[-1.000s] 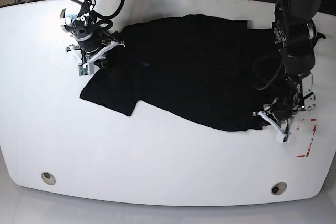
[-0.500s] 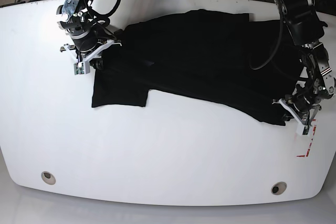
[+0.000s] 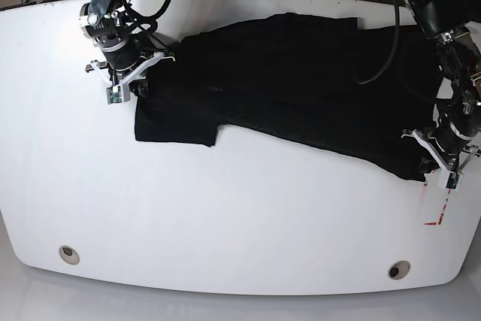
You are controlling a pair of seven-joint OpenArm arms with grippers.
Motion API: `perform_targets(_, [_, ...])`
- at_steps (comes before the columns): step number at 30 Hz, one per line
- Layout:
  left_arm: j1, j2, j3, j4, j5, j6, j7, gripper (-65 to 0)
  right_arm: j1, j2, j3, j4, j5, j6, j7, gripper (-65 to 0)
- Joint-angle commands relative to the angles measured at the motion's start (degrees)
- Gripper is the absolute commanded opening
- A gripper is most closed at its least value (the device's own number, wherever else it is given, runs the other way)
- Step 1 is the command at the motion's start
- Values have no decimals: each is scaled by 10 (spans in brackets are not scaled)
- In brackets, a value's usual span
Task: Layout the t-shirt on the table in an organized manner, then fold the t-shirt properly
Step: 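Lift the black t-shirt with both grippers and pull the grippers apart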
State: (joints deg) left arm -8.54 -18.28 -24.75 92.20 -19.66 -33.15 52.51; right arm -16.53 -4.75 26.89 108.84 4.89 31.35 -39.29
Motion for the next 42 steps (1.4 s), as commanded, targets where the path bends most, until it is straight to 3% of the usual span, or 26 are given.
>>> perform_targets(1, [-12,-7,-2,30,-5,1,-11,-650,24,9,0,13,8,-2,19,-645])
perform_targets(5, [-21,17,17,70,-7,1,-11,-650,51,28,-1,12,8,-2,12,-645])
perform_targets(15, [-98,24,77,175,-8,4,6,-650,190,83,-1,11,8,-2,-72,-644])
perform_targets(20, [-195,34,72,174,-4,4,55,-650,274,126,-1,10,12,-2,-116,-644])
perform_targets(25, [-281,35,72,171,-3,4,63,-650,358,161,-6,10,13,-2,-148,-644])
perform_targets(30, [-371,34,73,171,-3,4,64,-650,457,204,-50,11,9,-2,-198,-644])
perform_targets(42, [-581,34,77,139,44,2,99,-650,642,282,-137,7,10,-2,-204,-644])
